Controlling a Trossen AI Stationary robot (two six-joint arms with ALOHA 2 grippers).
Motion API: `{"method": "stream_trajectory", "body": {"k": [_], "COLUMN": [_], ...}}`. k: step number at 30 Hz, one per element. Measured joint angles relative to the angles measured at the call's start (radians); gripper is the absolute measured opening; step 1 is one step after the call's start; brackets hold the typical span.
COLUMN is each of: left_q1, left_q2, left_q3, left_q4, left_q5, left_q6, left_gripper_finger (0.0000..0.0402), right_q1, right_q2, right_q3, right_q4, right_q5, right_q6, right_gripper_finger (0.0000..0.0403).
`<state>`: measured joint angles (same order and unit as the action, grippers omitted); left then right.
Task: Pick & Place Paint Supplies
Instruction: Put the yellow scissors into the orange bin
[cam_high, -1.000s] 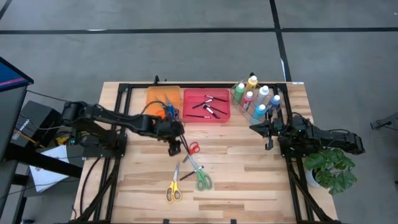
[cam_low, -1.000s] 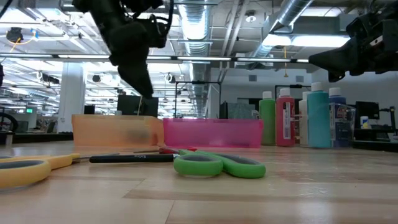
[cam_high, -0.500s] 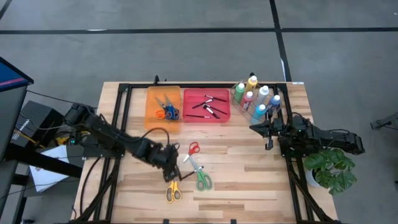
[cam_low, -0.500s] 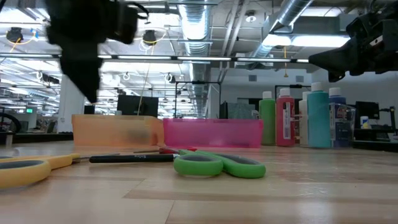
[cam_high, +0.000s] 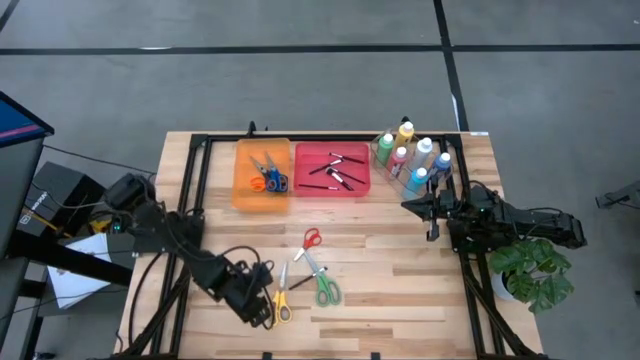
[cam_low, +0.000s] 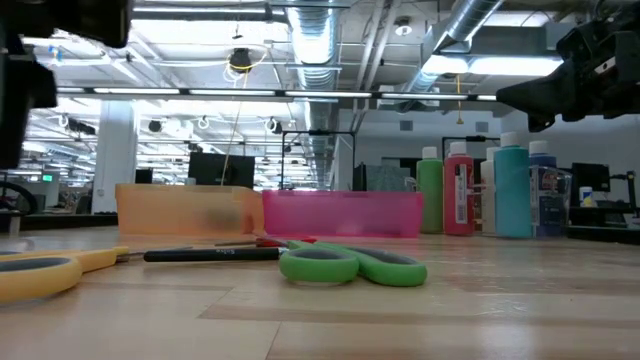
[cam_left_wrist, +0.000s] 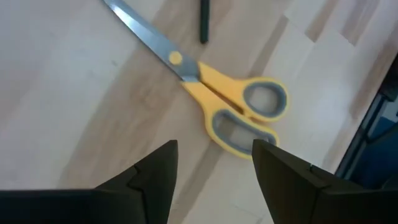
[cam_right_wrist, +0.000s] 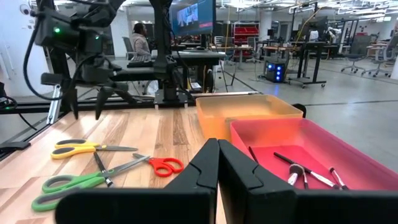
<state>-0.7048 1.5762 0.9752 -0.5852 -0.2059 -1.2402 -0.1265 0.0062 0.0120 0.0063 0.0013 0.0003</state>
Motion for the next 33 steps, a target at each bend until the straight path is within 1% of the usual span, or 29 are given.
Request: {"method": "stream_trajectory", "body": {"k": [6,9,15,22,26,29,33], "left_q1": [-0.024,-0.024,-0.024,-0.023,-0.023,-0.022,-0.011], "left_q2": [0.072,0.103,0.155,0.186,0.207,0.231,0.232], "left_q3": [0.000,0.000,0.000,0.000,0.002,0.005,0.004], "left_q4": [0.070,0.071,0.072,0.121,0.120,0.106,0.085], "left_q5": [0.007,0.028,0.026,0.024,0.038,0.056,0.062], "left_q6": [-0.022,-0.022,-0.022,-0.022,-0.022,-0.022,-0.046], "left_gripper_finger": [0.0202,0.0202,0.0202,0.0202,0.0201,0.0192,0.0168], "right_q1": [0.000,0.000,0.000,0.000,0.000,0.000,0.000], "right_q2": [0.000,0.000,0.000,0.000,0.000,0.000,0.000], "right_q3": [0.000,0.000,0.000,0.000,0.000,0.000,0.000], "right_q4": [0.000,0.000,0.001,0.001,0.001,0.001,0.001], "right_q5": [0.000,0.000,0.000,0.000,0.000,-0.001,-0.001], "right_q6": [0.000,0.000,0.000,0.000,0.000,0.000,0.000], "right_gripper_finger": [0.0000,0.0000,0.0000,0.0000,0.0000,0.0000,0.0000]}}
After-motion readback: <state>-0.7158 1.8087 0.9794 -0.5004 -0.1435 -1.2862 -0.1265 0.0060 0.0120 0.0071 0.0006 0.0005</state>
